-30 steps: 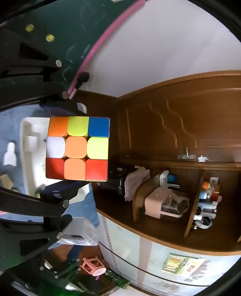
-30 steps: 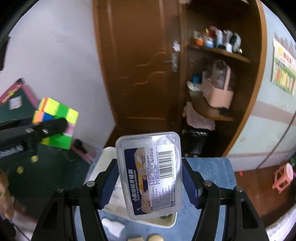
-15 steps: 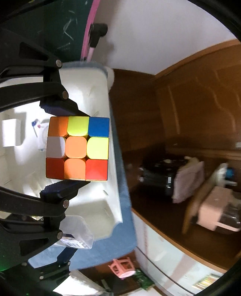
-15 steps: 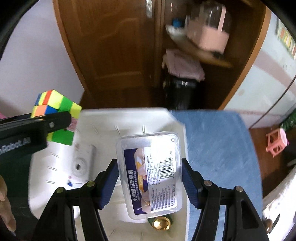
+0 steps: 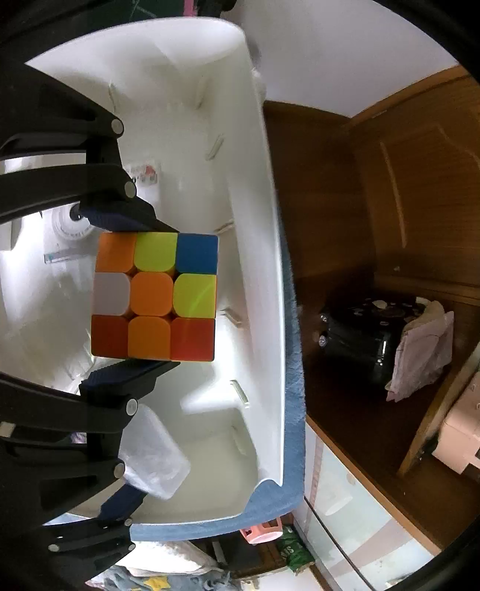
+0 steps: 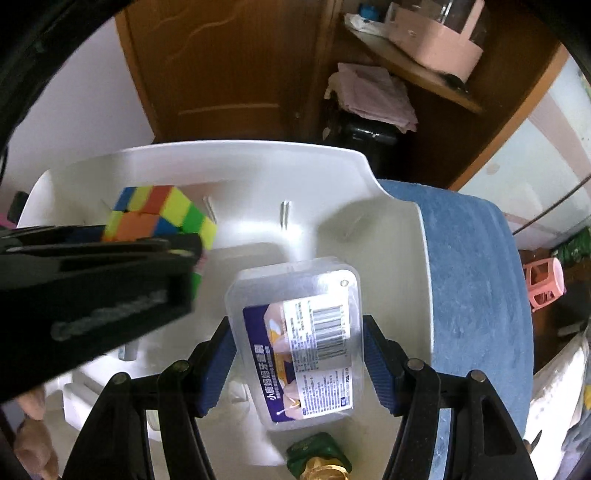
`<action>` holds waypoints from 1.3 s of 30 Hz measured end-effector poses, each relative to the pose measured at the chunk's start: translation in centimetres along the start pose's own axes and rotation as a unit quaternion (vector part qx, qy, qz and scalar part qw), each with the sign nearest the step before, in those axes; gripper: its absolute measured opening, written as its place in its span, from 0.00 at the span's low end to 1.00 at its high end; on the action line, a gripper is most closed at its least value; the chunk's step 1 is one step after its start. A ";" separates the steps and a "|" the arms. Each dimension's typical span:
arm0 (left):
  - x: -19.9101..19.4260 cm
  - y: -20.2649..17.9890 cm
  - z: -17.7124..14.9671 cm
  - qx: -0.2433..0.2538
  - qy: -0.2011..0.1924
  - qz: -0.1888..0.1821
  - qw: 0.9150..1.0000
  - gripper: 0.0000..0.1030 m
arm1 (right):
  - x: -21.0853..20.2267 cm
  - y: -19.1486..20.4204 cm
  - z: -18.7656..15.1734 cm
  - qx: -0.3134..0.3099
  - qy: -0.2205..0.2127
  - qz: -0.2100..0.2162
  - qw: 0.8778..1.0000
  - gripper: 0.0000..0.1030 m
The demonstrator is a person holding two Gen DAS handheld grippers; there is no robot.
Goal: Organize rigid objects
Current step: 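Carry the cube and clear box into the white tray and release both, then withdraw both tools from the tray back over the remaining items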
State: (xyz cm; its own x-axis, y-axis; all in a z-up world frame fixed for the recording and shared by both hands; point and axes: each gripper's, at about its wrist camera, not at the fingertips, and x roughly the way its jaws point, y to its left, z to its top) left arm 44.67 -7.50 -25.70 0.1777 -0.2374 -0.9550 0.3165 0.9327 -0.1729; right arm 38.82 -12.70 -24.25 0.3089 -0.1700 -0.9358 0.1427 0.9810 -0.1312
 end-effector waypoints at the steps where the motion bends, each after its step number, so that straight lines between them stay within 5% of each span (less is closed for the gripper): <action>1: 0.2 -0.1 -0.1 -0.002 0.004 -0.002 1.000 0.61 | 0.0 0.1 -0.1 -0.004 0.000 0.001 1.000 0.65; 3: 0.3 -0.2 0.1 -0.005 0.006 -0.007 1.000 0.65 | -0.1 0.3 -0.3 -0.012 -0.001 0.009 1.000 0.65; 6: -0.8 -0.4 0.0 -0.006 -0.004 -0.019 1.000 0.85 | -0.3 0.1 -0.5 -0.012 0.002 0.026 1.000 0.66; 25: -13.0 -2.1 -4.8 -0.001 -0.106 0.007 0.994 0.91 | -10.7 -1.6 -4.4 -0.006 -0.071 0.086 0.994 0.66; 39: -23.7 -5.8 -14.6 0.024 -0.185 0.031 0.982 0.91 | -21.2 -2.7 -12.0 -0.047 -0.137 0.116 0.983 0.66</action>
State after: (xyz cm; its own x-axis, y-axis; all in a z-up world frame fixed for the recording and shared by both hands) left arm 25.08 -3.31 -5.62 0.5221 -0.2706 -0.8088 0.3353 0.9371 -0.0971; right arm 20.62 -10.60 -8.00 0.5655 0.0541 -0.8230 -0.0461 0.9984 0.0339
